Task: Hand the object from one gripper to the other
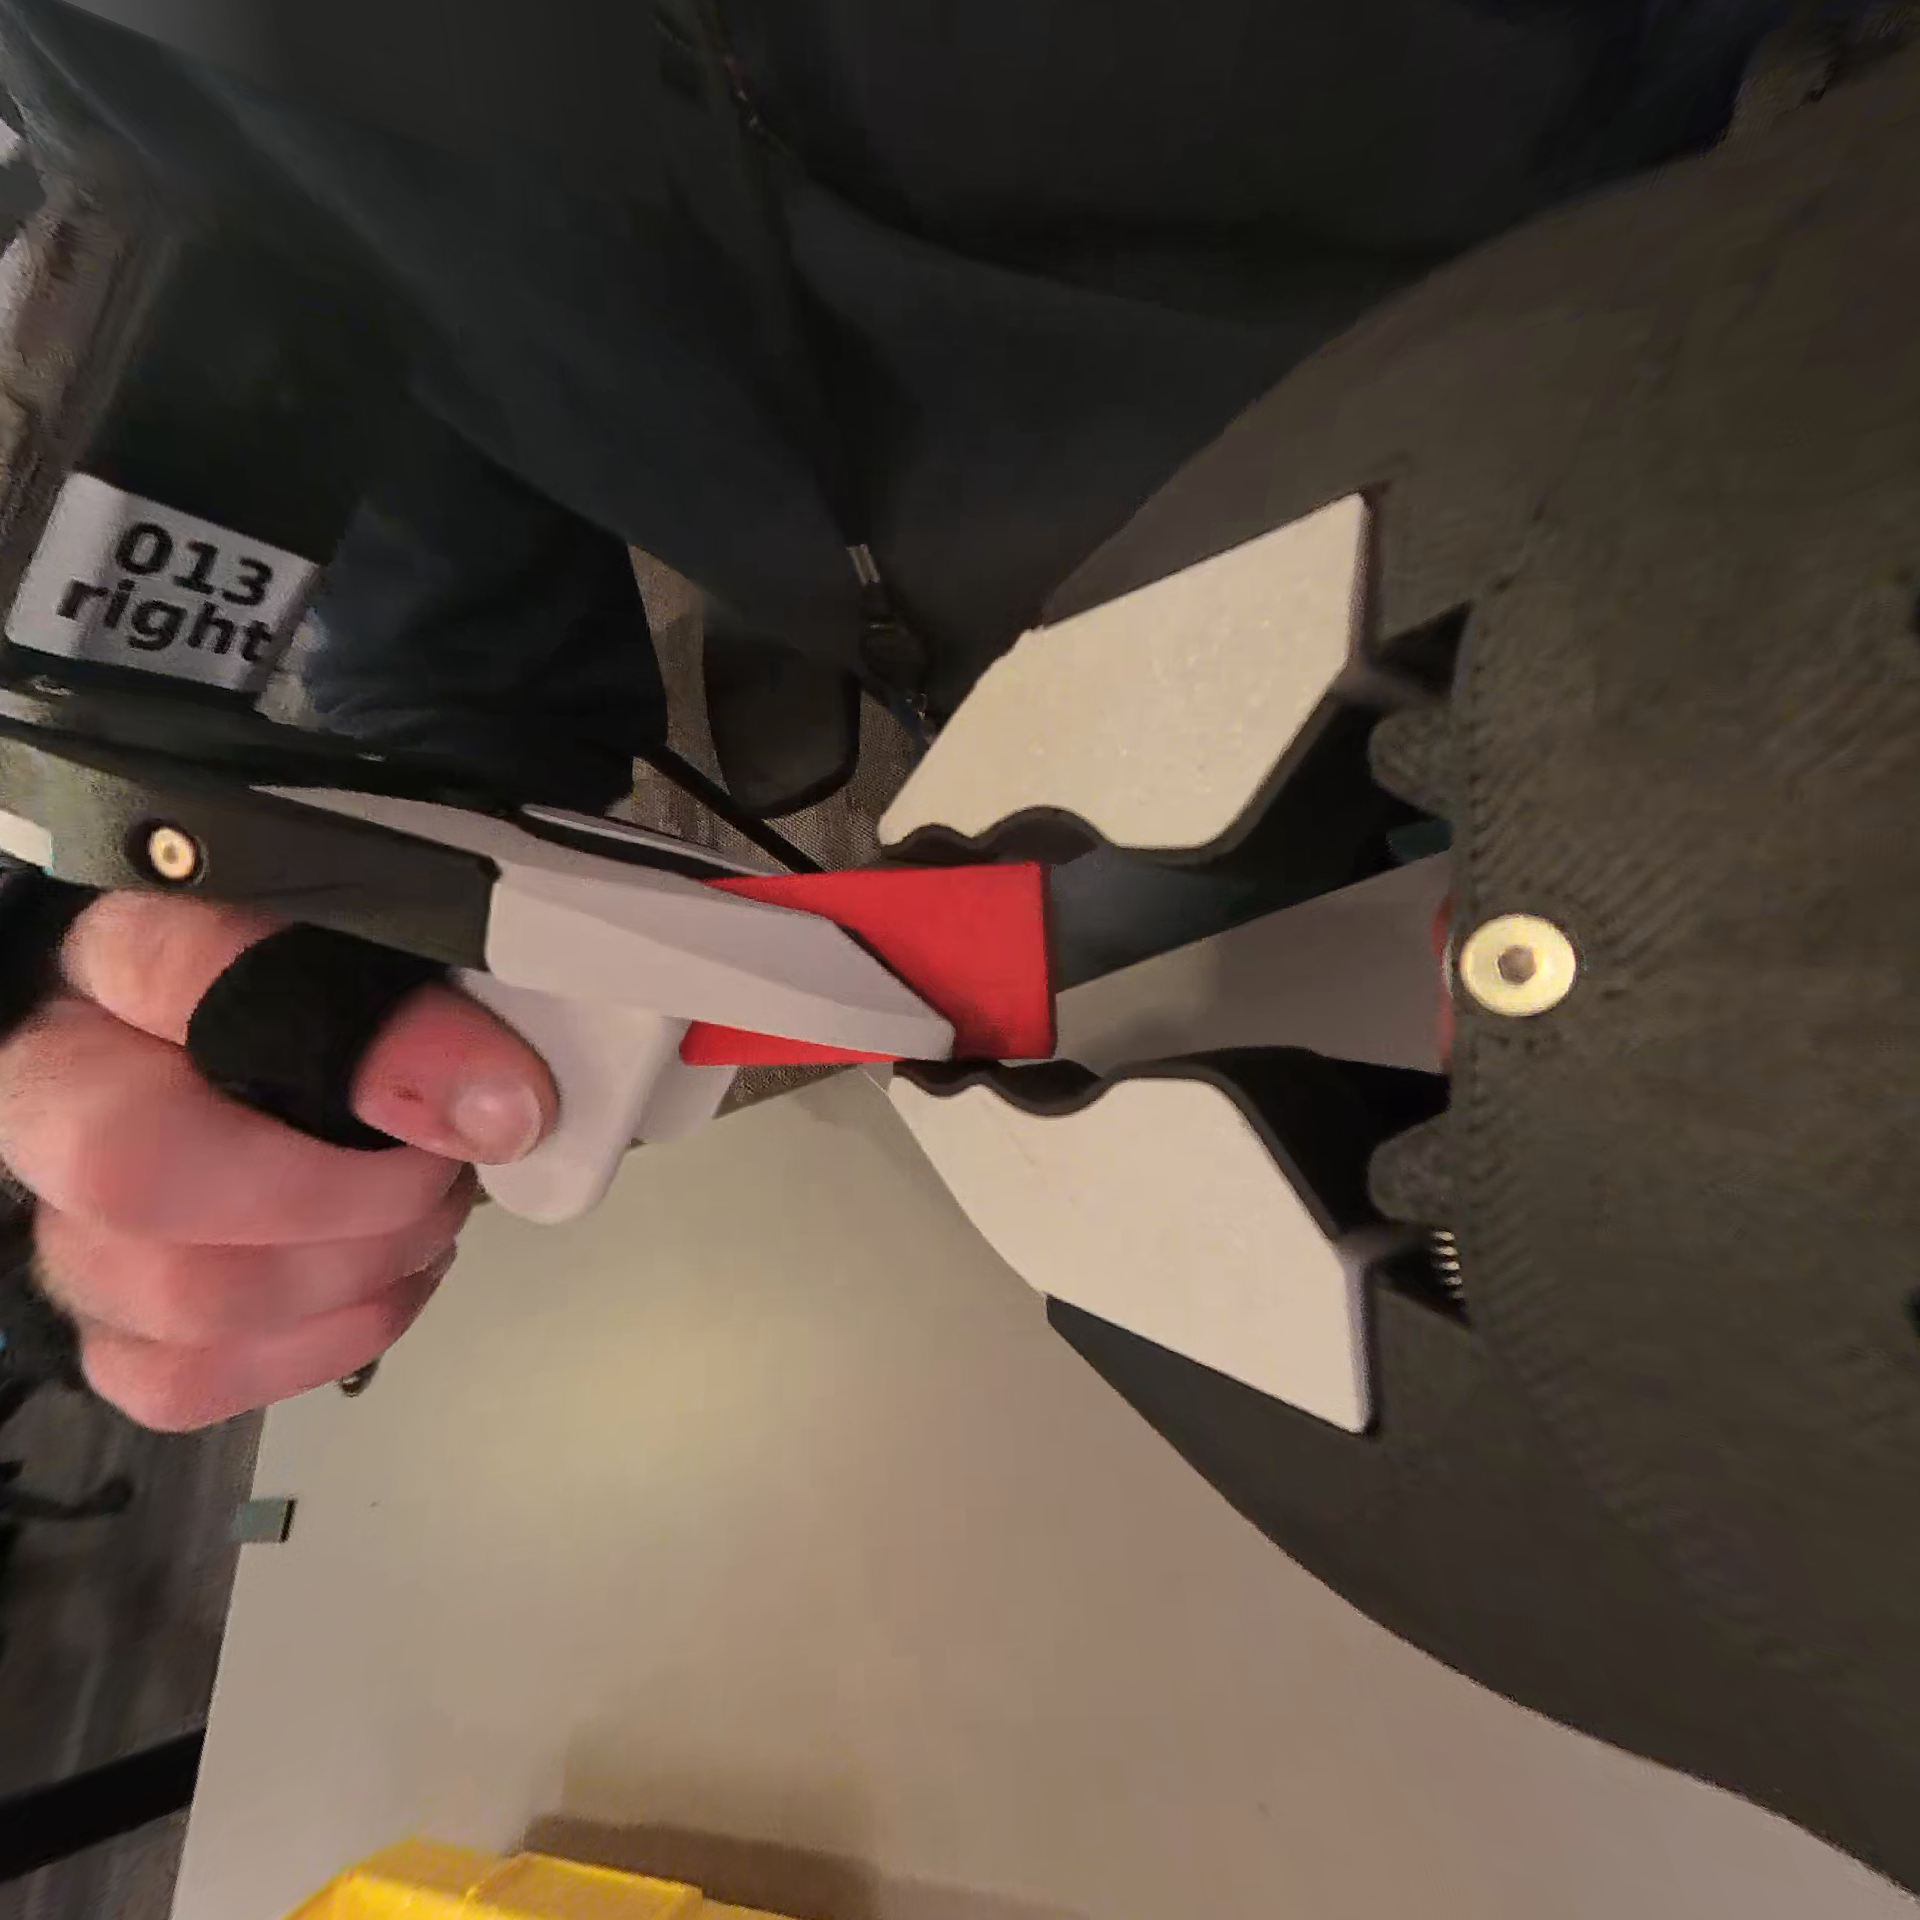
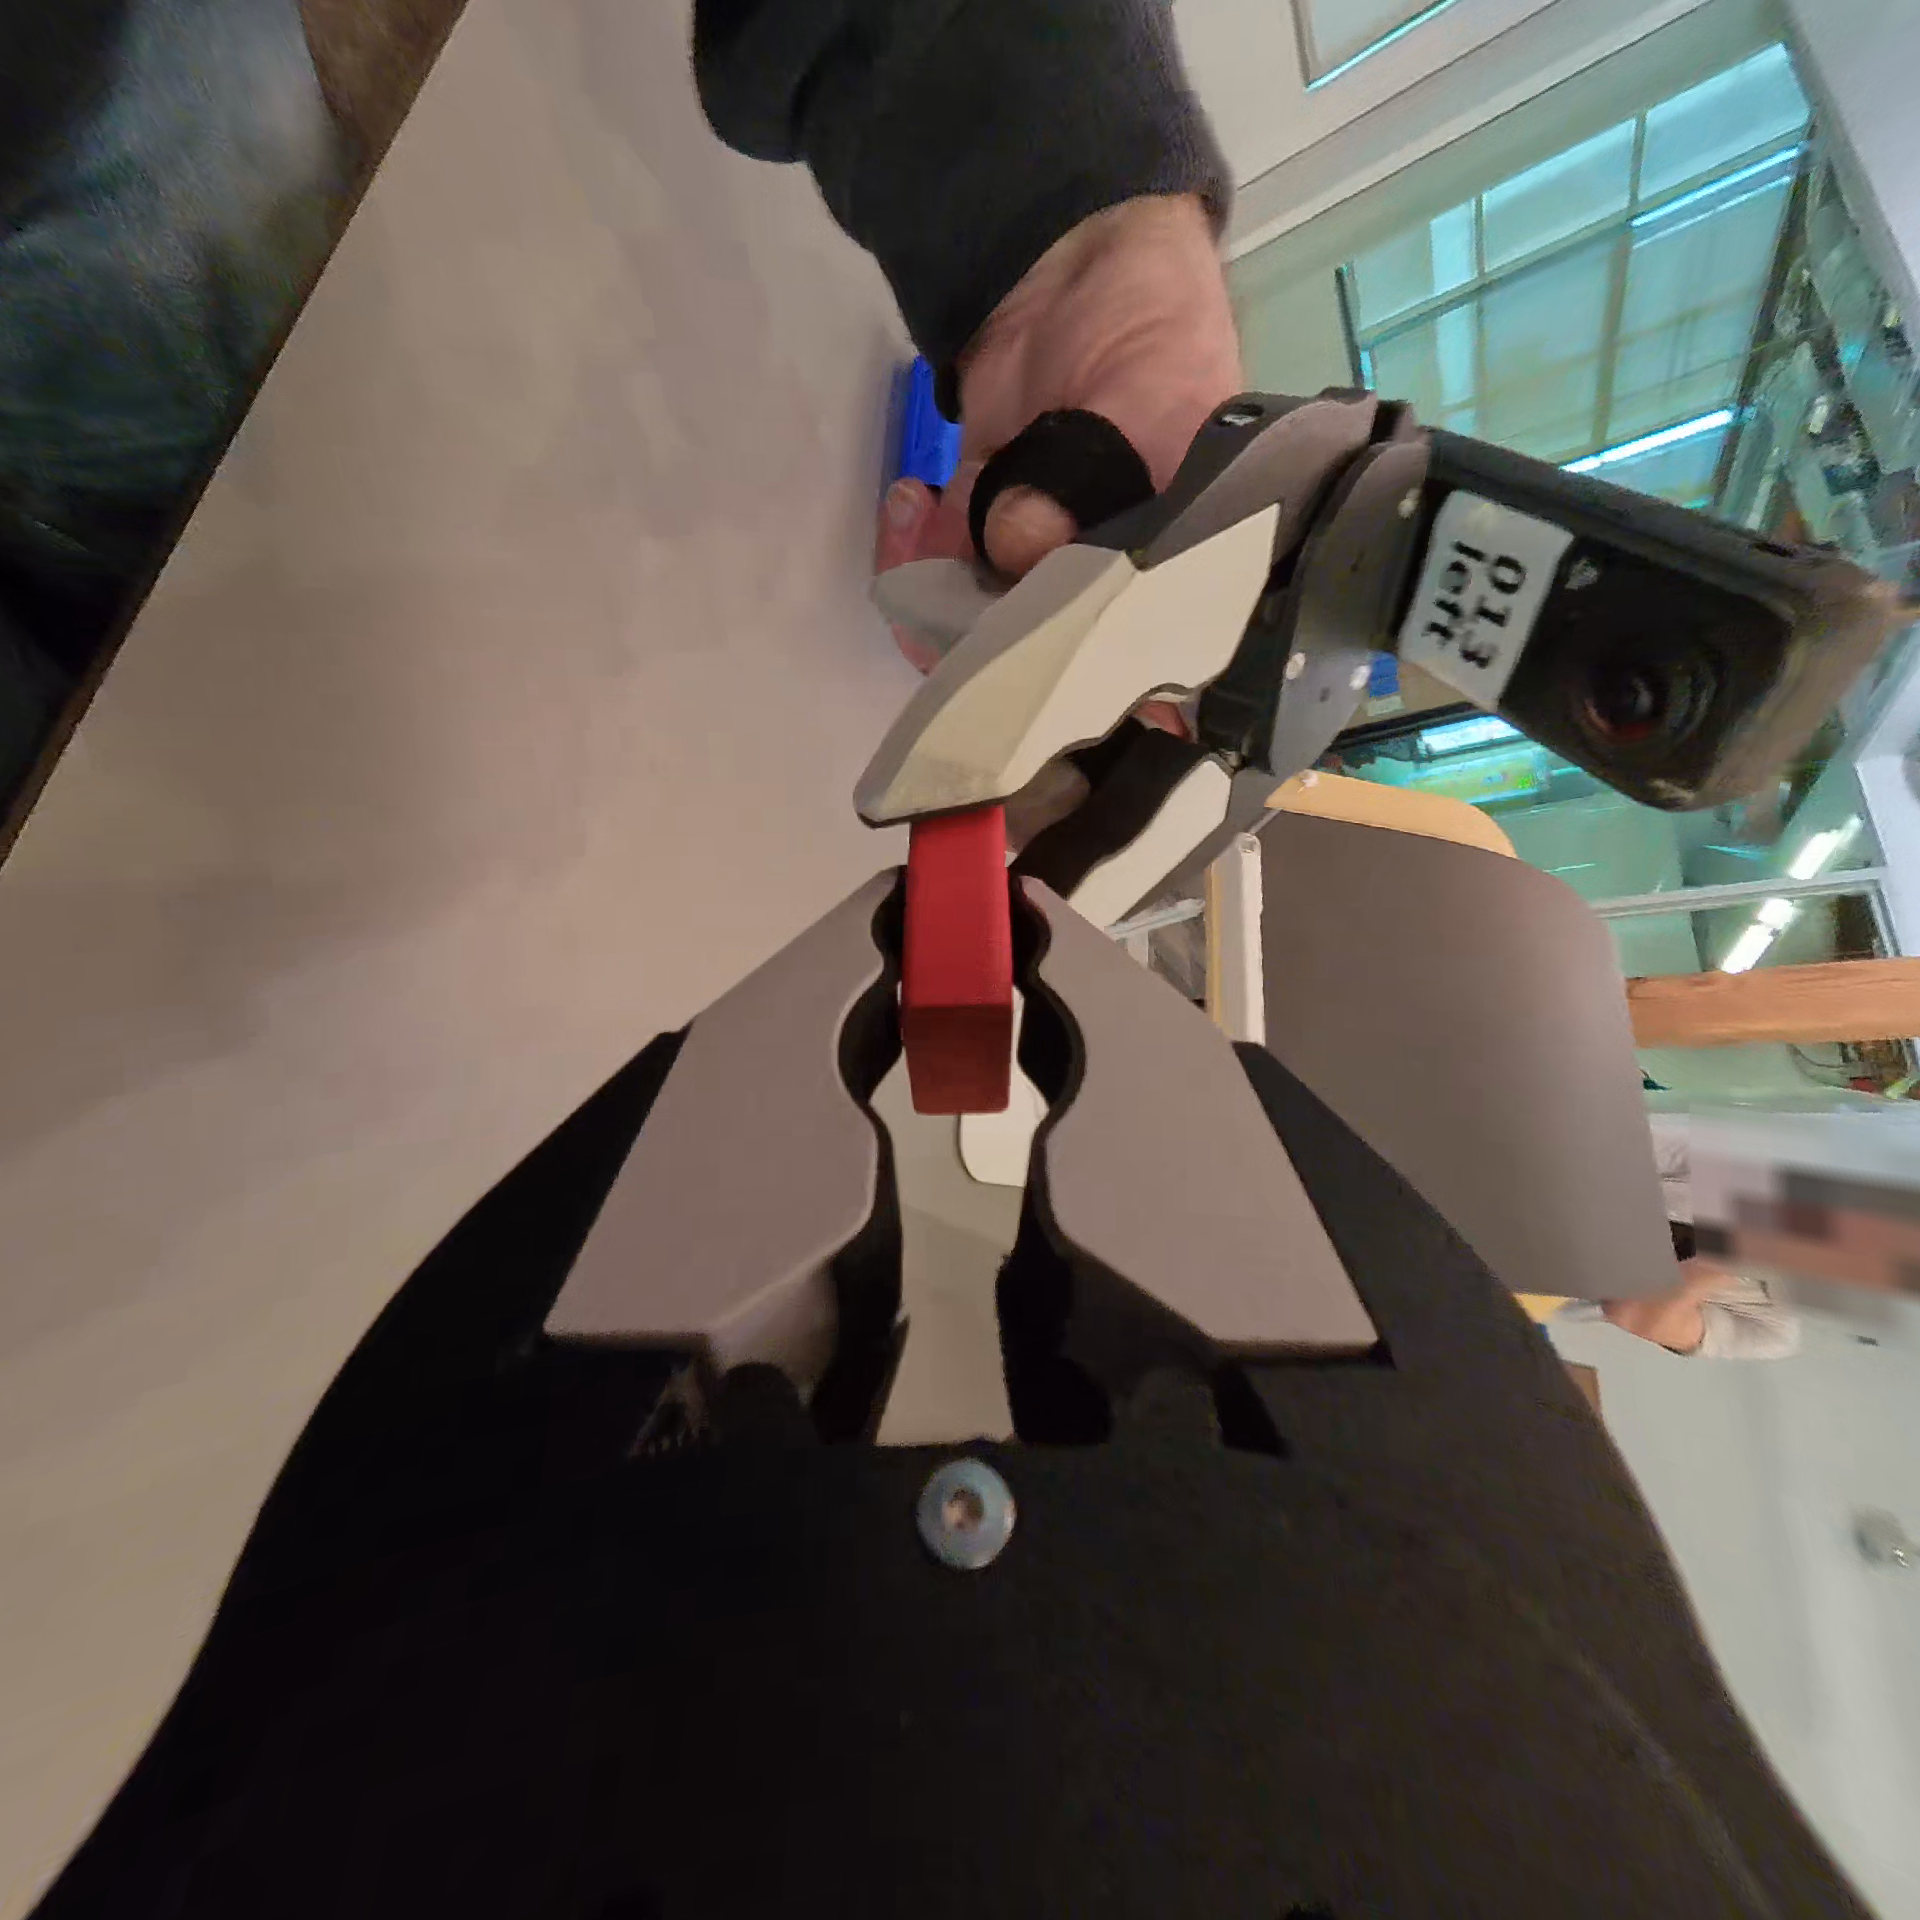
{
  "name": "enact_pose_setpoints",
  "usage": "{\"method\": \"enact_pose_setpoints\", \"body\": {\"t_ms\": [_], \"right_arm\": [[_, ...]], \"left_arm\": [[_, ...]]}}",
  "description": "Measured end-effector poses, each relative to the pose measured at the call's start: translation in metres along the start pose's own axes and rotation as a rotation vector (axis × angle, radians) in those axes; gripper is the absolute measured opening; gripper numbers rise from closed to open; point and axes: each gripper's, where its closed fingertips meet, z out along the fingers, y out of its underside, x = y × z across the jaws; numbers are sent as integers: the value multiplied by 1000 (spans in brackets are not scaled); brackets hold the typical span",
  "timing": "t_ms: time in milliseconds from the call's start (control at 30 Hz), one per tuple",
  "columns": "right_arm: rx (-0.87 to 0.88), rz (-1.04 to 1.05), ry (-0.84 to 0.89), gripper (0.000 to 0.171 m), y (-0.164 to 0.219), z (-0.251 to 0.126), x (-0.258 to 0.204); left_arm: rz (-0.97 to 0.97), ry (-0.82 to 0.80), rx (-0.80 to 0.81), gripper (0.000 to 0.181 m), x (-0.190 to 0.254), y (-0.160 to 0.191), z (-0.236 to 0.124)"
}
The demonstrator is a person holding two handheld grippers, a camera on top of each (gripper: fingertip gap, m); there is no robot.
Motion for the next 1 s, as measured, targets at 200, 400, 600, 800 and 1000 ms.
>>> {"method": "enact_pose_setpoints", "body": {"t_ms": [200,400,600,800,1000], "right_arm": [[32,131,197,14,3,-5,28],[287,583,350,14,-1,-15,50],[827,1375,142,13,9,-25,63],[1077,1766,-143,14,18,-18,52],[1237,1815,-60,14,18,-22,56]], "left_arm": [[-27,-26,197,45,-7,-22,-13],[-3,-304,472,67,-30,-42,-37],[554,-865,252,75,-33,-41,-51],[1025,-1189,-136,80,-39,-41,-51],[1019,-1230,-143,99,-48,-44,-39]]}}
